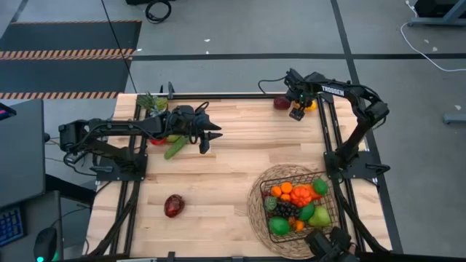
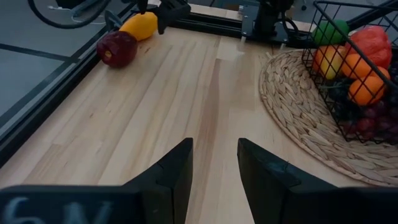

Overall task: Build produce basket
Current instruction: Put the yellow mango into the black wire basket

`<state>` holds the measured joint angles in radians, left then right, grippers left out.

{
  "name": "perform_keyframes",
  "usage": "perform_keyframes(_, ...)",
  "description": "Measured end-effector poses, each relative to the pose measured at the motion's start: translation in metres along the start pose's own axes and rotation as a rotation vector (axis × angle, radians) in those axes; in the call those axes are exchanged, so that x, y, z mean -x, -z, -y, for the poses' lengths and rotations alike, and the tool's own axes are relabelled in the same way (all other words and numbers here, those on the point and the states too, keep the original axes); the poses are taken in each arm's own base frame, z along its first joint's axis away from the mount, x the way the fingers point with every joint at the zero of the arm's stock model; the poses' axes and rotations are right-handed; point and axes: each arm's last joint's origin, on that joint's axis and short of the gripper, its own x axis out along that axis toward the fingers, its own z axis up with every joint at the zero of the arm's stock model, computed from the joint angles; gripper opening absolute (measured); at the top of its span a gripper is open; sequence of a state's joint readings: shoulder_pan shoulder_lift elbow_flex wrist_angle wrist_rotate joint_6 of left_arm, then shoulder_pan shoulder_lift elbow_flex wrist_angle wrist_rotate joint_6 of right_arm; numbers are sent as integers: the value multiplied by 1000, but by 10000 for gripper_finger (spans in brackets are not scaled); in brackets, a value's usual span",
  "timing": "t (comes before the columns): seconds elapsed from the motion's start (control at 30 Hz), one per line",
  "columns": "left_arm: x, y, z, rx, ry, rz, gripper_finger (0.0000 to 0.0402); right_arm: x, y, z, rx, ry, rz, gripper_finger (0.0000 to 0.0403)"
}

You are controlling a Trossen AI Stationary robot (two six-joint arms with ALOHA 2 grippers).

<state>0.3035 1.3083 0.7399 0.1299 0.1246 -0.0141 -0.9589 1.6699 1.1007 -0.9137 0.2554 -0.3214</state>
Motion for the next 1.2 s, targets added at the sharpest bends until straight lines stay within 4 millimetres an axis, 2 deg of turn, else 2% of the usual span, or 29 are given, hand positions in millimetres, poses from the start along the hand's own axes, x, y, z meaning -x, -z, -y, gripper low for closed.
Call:
perform_keyframes(0.37,0,0,0,0,0,0,132,-3,-8,7,-102,14,110,347)
perform_keyframes(0.6,0,0,0,-1,0,0,132,-14,2,7,-55,88,40,347)
perform_keyframes(0.77,0,0,0,0,0,0,132,-15,1,10,-85,111,57,347)
perform_keyframes(1.2,0,0,0,1,0,0,132,-27,8,-1,-69,213,0,341)
